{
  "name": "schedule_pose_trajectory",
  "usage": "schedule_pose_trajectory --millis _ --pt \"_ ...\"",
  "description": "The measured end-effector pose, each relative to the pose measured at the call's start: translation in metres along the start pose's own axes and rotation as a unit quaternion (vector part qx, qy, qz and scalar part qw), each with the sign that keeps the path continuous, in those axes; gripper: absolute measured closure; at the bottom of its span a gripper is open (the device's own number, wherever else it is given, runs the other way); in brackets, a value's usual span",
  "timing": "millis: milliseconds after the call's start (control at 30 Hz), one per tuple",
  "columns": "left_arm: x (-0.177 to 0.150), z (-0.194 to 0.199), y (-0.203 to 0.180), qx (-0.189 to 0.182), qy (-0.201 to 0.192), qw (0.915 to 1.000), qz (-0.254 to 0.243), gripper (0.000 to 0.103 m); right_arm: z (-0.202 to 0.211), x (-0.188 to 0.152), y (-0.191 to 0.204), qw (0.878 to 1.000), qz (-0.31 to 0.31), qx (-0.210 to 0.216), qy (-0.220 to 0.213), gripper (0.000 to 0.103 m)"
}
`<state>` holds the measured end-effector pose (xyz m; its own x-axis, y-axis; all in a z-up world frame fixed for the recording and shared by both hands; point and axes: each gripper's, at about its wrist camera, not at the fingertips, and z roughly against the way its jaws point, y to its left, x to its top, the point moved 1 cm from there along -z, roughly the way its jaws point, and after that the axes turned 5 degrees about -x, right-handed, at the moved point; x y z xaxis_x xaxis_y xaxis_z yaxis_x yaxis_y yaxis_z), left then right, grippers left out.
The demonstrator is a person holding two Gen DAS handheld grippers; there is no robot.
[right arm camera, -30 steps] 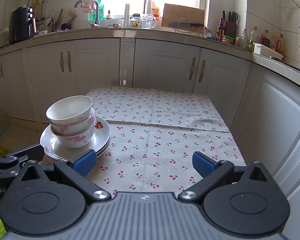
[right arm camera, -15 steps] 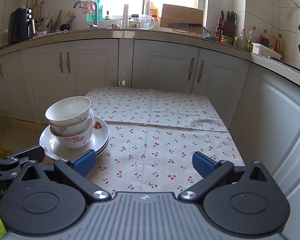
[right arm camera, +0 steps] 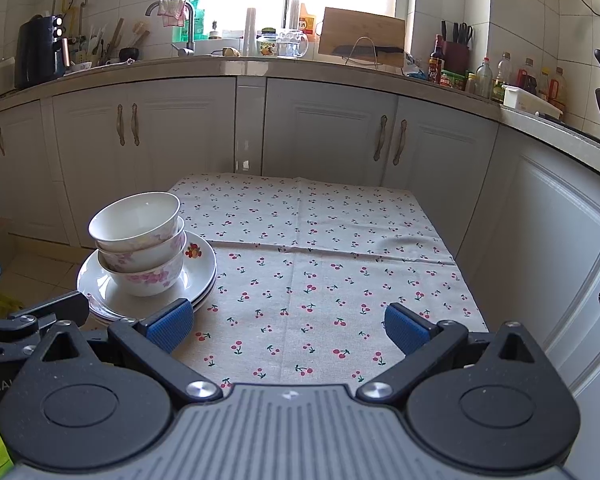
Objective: Organize plates and bowls
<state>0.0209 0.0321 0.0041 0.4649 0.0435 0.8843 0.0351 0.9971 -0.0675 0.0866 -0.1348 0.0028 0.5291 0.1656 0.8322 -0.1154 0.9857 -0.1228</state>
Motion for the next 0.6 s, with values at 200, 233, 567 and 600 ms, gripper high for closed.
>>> schedule_pose_trajectory --millis 200,233,567,600 --pt "0.0002 0.0002 -0.0003 0.000 0.000 1.0000 0.000 0.001 0.0004 0.0002 0.0006 1.000 0.000 -0.002 -0.001 0.000" --pt "0.0003 0.0001 -0.0002 0.000 0.000 1.0000 0.000 0.001 0.0006 0.0003 0.0005 1.000 0.000 -0.003 -0.001 0.000" --pt "0.0007 -0.0001 -0.0003 -0.001 0.000 1.0000 -0.001 0.001 0.0014 0.0007 0.0009 1.000 0.000 -0.006 -0.002 0.000" --pt "0.0007 -0.0001 -0.0004 -0.001 0.000 1.0000 -0.001 0.001 0.0015 0.0008 0.0009 1.000 0.001 -0.006 -0.002 0.000"
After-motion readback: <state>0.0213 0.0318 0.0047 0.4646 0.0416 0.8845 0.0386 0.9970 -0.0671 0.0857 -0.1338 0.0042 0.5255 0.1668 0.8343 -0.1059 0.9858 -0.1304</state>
